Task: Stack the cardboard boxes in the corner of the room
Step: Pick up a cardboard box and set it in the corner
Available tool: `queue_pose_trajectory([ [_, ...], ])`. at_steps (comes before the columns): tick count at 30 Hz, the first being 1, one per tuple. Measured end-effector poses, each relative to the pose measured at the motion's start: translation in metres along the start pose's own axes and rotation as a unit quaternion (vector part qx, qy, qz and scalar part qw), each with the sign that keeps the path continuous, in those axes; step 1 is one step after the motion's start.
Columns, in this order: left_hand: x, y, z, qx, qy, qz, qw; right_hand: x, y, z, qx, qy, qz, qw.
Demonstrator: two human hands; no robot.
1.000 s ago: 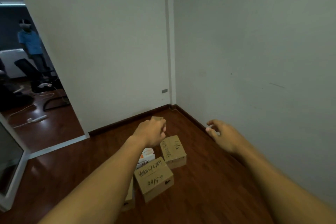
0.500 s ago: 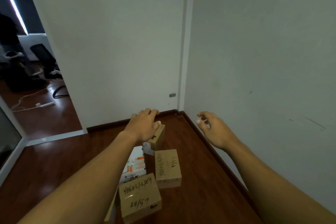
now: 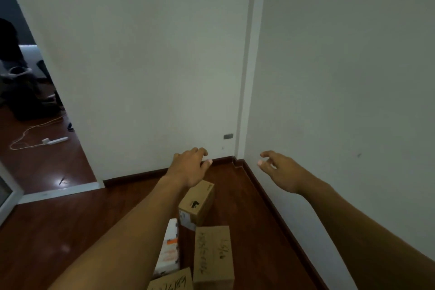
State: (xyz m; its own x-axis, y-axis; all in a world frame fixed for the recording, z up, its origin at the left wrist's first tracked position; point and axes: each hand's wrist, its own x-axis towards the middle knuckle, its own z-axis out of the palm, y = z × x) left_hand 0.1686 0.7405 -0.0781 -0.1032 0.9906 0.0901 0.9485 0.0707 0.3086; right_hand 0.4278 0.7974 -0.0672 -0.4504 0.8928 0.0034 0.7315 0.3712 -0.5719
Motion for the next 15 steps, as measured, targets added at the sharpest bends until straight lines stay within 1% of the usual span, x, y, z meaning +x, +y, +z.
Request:
queue_pose_trajectory([
  [3,0.051,0.012,0.015,-0.042,0.004,-0.009,0.999,0.045,0.033,-0.011,0.013,0.017,0.001,1.0],
  [5,0.079,0.013,0.033,-0.051,-0.006,-0.019,0.999,0.074,0.06,-0.014,0.027,0.017,0.008,0.999],
  [8,0.125,0.016,0.07,-0.036,-0.039,-0.04,0.998,0.12,0.108,-0.01,0.021,-0.022,0.005,1.0],
  [11,0.179,0.027,0.094,-0.018,-0.046,-0.058,0.997,0.173,0.145,-0.015,0.025,-0.04,-0.005,0.999],
  [15,0.252,0.049,0.108,-0.032,-0.049,-0.087,0.995,0.247,0.179,-0.035,0.032,-0.054,-0.034,0.997],
])
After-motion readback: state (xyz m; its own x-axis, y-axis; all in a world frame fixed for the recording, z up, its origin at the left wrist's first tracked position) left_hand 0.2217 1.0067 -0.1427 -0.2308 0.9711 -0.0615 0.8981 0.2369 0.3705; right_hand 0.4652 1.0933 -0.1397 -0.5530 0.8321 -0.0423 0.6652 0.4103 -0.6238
